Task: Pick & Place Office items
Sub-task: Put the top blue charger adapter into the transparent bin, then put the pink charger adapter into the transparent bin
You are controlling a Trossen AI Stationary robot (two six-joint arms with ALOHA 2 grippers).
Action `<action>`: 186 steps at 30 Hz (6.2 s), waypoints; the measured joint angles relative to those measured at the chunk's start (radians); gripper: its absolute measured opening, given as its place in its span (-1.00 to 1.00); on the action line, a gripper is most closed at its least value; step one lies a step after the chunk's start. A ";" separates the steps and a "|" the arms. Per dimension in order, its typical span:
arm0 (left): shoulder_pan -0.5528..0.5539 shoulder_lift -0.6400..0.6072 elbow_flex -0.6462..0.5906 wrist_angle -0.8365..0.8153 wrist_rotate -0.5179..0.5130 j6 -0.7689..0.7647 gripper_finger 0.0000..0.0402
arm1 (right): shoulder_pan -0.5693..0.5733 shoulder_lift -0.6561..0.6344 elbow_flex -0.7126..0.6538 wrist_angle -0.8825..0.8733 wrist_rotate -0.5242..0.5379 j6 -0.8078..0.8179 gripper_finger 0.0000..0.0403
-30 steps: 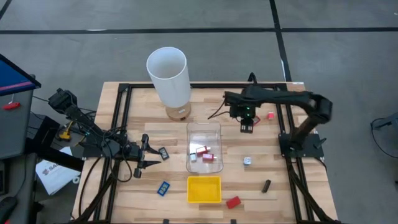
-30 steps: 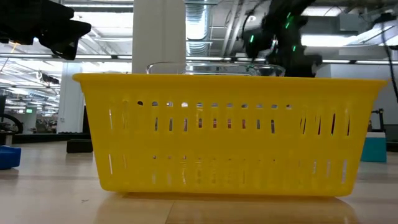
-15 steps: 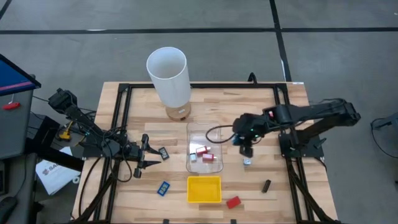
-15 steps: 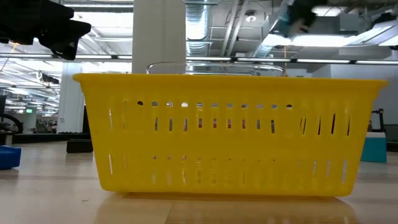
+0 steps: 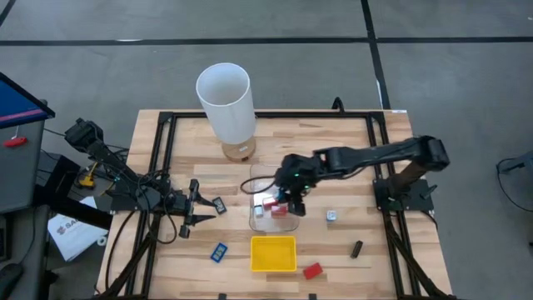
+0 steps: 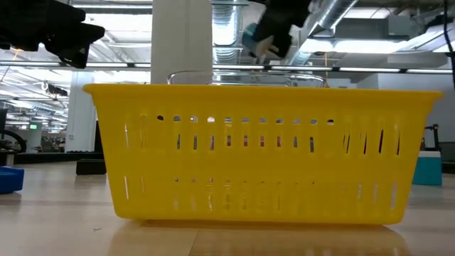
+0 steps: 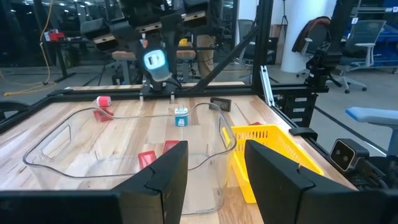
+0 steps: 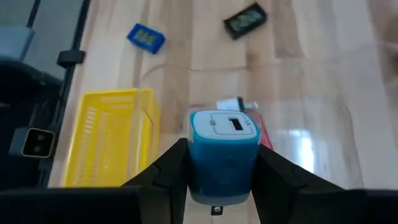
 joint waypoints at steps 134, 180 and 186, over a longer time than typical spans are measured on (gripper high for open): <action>0.000 -0.002 -0.083 0.041 -0.041 -0.075 -0.23 | -0.837 -0.394 -0.367 -0.658 0.317 0.515 0.16; 0.000 -0.002 -0.084 0.028 -0.007 -0.101 -0.23 | -1.057 -0.150 -0.691 -0.226 0.261 0.359 -0.04; 0.000 -0.002 -0.084 0.028 -0.007 -0.101 -0.23 | -1.093 -0.149 -0.691 -0.196 0.253 0.318 -0.24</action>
